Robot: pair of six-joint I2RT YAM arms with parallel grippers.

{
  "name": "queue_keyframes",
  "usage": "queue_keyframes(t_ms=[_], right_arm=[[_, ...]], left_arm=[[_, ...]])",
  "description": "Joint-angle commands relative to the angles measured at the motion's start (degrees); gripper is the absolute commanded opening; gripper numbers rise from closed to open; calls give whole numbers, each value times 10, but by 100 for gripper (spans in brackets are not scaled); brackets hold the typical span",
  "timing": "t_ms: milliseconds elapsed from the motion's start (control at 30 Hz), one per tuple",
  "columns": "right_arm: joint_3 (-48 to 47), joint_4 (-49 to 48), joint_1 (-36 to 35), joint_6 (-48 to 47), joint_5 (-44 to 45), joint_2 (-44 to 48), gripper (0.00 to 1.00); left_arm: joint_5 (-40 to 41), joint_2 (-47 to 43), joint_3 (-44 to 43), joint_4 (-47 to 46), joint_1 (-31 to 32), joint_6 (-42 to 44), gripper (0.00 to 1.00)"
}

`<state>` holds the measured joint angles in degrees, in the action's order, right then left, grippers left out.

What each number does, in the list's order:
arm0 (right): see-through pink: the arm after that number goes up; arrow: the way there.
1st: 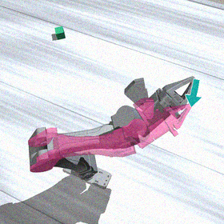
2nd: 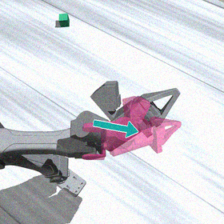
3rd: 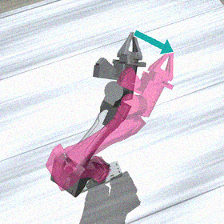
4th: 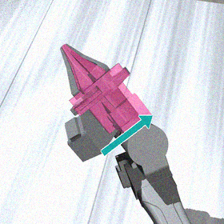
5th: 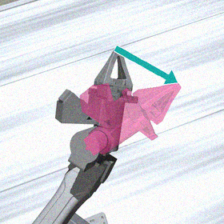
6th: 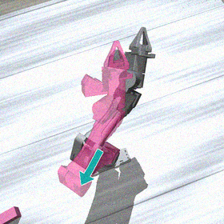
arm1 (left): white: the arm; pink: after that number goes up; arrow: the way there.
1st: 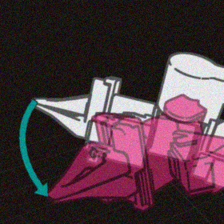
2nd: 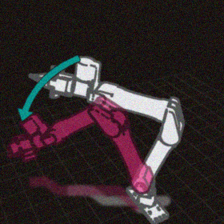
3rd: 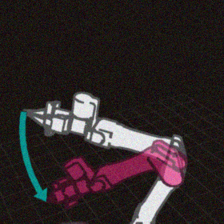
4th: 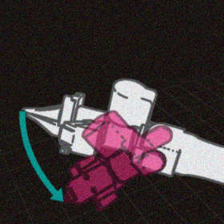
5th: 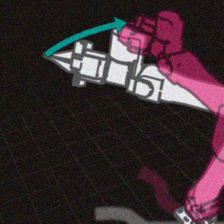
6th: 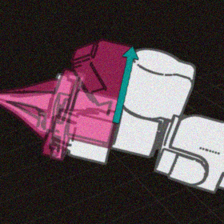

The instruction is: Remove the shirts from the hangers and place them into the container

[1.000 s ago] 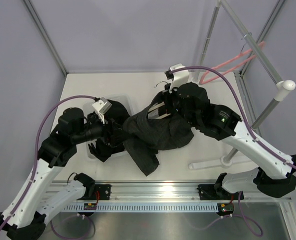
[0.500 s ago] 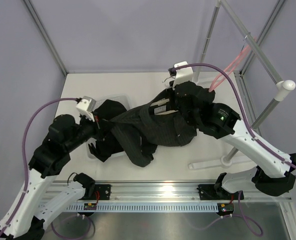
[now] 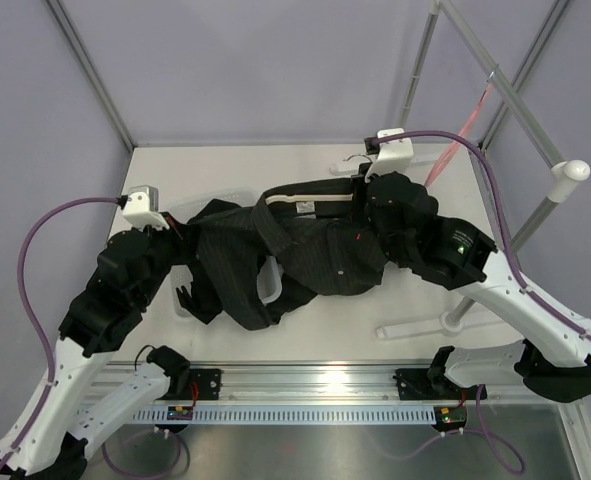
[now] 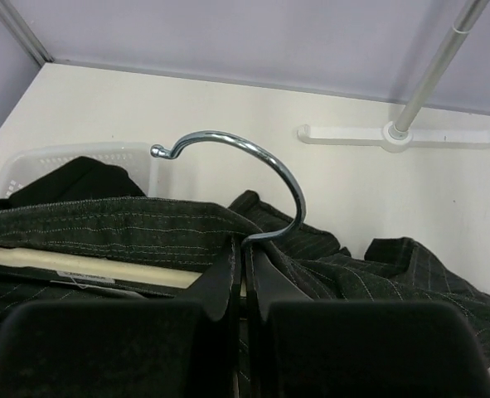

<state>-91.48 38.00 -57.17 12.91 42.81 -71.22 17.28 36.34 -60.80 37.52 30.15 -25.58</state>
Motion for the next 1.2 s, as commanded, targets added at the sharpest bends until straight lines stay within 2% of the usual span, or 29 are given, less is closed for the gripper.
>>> queue_keyframes(t_ms=[0,167,267,300,367,400,433,467,500,567,600,700,800,933,1167], right_arm=[[-7,42,14,-8,160,42,0],[-9,29,14,5,160,92,0],[-17,16,14,9,106,116,0],[-22,16,14,7,94,115,0],[-29,14,14,-4,60,101,0],[-31,15,14,-10,48,85,0],[-35,18,14,-10,30,76,0],[-35,20,14,-10,19,67,0],[-34,20,14,-11,10,60,0],[-20,10,14,-10,-9,48,0],[-15,5,14,-11,-12,39,0],[-10,3,14,-15,-18,20,0],[-9,0,14,-18,-22,11,0],[-13,-1,13,-26,-28,3,0],[-41,4,13,-32,-41,-17,0]], left_arm=[[115,1,21,-5,-10,-1,0],[94,37,38,-7,-10,-5,0],[10,56,45,-43,-11,20,0],[-85,54,65,-100,-11,28,0],[-217,61,81,-161,-10,57,0],[-350,72,78,-203,-10,60,1],[-406,83,75,-224,-10,54,4],[-455,99,72,-245,-5,48,18],[-509,102,67,-277,0,43,27],[-524,100,41,-293,22,39,41],[-530,102,28,-293,26,39,53],[-533,107,-26,-284,32,33,64],[-513,106,-69,-258,33,42,68],[-488,99,-79,-242,33,45,73],[-520,119,-46,-267,43,27,70]])
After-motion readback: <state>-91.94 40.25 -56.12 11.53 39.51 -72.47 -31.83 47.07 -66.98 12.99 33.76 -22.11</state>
